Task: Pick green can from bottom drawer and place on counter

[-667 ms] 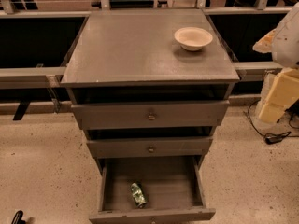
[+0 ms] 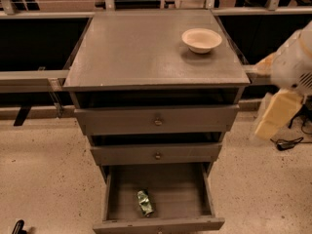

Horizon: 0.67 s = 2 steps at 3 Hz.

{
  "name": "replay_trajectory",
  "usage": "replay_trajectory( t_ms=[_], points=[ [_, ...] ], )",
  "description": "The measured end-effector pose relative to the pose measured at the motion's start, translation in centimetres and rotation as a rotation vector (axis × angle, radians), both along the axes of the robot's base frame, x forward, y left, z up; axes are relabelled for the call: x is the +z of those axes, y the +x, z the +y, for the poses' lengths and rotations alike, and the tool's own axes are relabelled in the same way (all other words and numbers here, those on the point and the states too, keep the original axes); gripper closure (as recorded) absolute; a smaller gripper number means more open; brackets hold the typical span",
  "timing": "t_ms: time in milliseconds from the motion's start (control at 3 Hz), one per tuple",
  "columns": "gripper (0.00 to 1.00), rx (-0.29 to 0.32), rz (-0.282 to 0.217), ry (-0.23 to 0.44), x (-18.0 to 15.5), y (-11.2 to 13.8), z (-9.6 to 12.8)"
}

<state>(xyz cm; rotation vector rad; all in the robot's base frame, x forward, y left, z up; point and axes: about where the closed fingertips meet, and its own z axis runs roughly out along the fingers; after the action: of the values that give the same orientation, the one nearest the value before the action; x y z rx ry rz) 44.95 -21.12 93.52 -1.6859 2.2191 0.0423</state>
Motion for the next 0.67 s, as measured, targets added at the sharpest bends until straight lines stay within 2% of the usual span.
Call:
replay_trajectory(
  t_ms=[333, 667],
  points=[
    [0.0, -0.048, 0.104, 0.177, -9.9, 0.8, 1.5],
    [0.0, -0.074, 0.237, 0.27, -20.2, 0.0, 5.2]
  ],
)
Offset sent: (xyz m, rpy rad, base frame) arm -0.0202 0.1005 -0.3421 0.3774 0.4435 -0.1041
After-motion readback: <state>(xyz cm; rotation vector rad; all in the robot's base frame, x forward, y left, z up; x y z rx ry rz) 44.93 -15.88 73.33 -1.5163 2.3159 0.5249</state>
